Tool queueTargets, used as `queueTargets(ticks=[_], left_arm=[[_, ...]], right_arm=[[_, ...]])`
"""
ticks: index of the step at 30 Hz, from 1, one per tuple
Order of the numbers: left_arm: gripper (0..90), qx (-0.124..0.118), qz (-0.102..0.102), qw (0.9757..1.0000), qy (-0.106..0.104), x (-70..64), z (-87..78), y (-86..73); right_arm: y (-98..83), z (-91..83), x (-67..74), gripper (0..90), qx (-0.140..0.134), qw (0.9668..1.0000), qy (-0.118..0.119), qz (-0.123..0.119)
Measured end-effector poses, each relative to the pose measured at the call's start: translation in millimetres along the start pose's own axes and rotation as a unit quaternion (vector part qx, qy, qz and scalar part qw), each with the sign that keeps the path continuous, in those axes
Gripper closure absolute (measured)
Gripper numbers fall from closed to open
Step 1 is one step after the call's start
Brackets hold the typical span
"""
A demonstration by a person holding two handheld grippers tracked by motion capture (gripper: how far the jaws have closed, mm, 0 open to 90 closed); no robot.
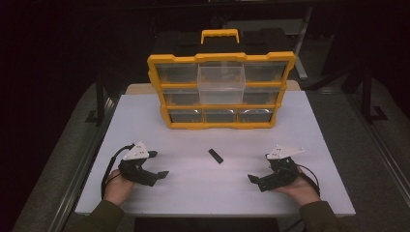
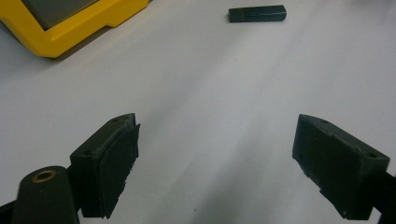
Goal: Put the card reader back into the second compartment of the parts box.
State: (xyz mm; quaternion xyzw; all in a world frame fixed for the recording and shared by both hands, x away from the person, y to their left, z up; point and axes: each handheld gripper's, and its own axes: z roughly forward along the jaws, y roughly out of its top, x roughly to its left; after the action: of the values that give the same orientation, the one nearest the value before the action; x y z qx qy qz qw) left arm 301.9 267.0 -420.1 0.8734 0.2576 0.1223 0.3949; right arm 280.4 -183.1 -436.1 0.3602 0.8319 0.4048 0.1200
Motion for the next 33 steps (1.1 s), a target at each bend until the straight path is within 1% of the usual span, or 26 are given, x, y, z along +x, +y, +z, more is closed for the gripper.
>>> queueTargets(ticks=[4, 11, 15, 19, 24, 31, 33], left_arm=[[14.6, -0.001, 0.002, 1.0000, 0.002, -1.1, -0.4, -0.2], [14.6, -0.006, 0.006, 1.0000, 0.004, -2.2, -1.5, 0.0], [14.6, -0.005, 0.007, 0.9999, 0.007, -1.7, -1.3, 0.1], [14.6, -0.004, 0.005, 0.9999, 0.010, -1.5, -1.7, 0.1], [14.6, -0.006, 0.012, 0.9998, 0.012, -3.4, -2.4, 0.0], [14.6, -0.012, 0.010, 0.9998, 0.011, -3.2, -3.2, -1.1], [14.6, -0.010, 0.010, 0.9999, 0.010, -3.2, -2.8, -1.3]], right_arm=[[0.8, 0.2, 0.6, 0.0, 0.005, 1.0000, 0.002, -0.001], [7.7, 0.6, 1.7, 0.0, 0.004, 1.0000, 0.007, -0.002], [11.5, 3.7, 1.5, 0.0, 0.005, 0.9999, 0.010, -0.006], [14.0, 7.8, 0.4, 0.0, 0.006, 0.9999, 0.014, -0.002], [15.4, 10.3, 1.5, 0.0, 0.012, 0.9998, 0.017, -0.005], [21.5, 12.6, 3.3, 0.0, 0.007, 0.9997, 0.021, -0.006], [23.1, 13.7, 2.9, 0.0, 0.006, 0.9997, 0.023, -0.005]])
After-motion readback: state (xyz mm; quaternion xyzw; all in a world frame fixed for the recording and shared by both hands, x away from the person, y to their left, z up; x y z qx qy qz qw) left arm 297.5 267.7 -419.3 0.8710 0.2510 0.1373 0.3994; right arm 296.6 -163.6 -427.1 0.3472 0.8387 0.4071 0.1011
